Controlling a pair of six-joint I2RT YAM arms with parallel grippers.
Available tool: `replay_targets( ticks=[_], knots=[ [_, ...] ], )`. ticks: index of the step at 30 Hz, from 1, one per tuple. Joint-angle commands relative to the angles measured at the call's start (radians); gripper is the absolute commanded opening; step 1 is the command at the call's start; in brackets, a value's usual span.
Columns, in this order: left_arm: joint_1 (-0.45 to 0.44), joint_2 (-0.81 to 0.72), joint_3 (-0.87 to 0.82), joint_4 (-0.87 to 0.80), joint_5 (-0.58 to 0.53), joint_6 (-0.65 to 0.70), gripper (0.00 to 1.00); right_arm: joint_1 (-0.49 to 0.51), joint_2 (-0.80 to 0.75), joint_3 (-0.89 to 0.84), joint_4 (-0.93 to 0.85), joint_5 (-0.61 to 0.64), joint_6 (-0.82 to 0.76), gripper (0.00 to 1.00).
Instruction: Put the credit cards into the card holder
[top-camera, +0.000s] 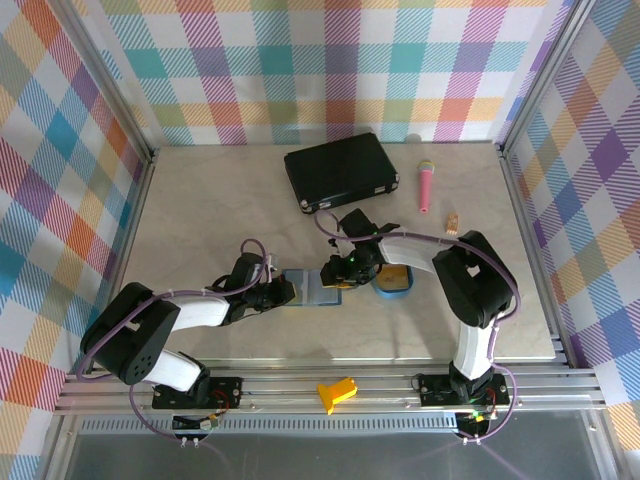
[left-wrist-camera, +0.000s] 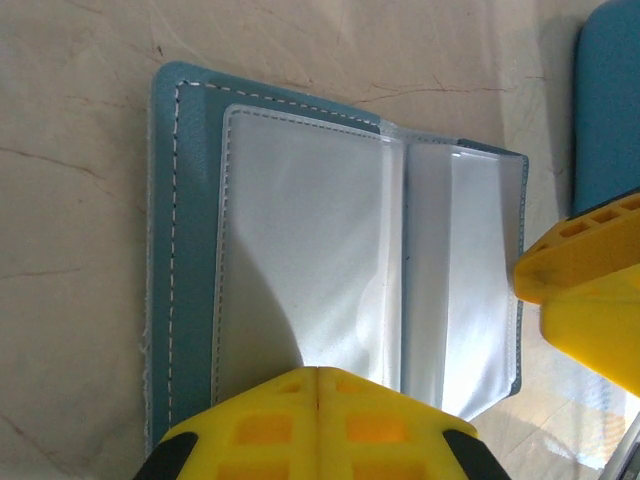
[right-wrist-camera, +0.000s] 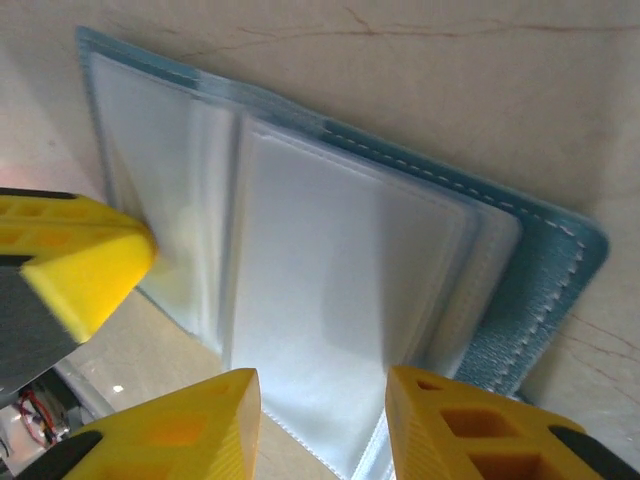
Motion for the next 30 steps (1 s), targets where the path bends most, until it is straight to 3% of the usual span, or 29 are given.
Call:
replay_targets(
  ticks=[1,4,9,11,12,14,17,20,24,30],
  knots=[
    [0.013,0.0,-0.02,0.036,0.024,0.005,0.0,-0.012,-0.117,-0.041,0.105,-0.098,-0.048,0.39],
    [0.013,-0.009,-0.019,0.055,0.041,0.015,0.0,-0.041,-0.231,-0.077,0.156,-0.135,-0.088,0.42],
    [0.013,-0.023,-0.019,0.082,0.062,0.037,0.0,-0.129,-0.485,-0.175,0.202,-0.055,-0.25,0.49],
    [0.013,-0.027,-0.019,0.09,0.069,0.049,0.0,-0.163,-0.602,-0.242,0.233,-0.045,-0.412,0.6],
    [0.013,-0.029,-0.018,0.087,0.072,0.057,0.0,-0.161,-0.651,-0.27,0.227,0.024,-0.503,0.63],
    [0.013,-0.036,-0.015,0.077,0.076,0.071,0.0,-0.161,-0.738,-0.315,0.189,0.17,-0.719,0.66],
    [0.013,-0.048,-0.015,0.058,0.071,0.093,0.0,-0.162,-0.821,-0.354,0.102,0.289,-0.959,0.69],
    [0.013,-0.064,-0.012,0.026,0.061,0.109,0.0,-0.169,-0.814,-0.325,-0.006,0.391,-1.033,0.77],
    [0.013,-0.065,-0.005,-0.036,0.026,0.124,0.0,-0.249,-0.706,-0.231,-0.138,0.289,-1.051,0.64],
    [0.013,-0.006,-0.001,-0.047,0.013,0.124,0.0,-0.276,-0.581,-0.203,-0.142,0.18,-1.217,0.66]
  ],
)
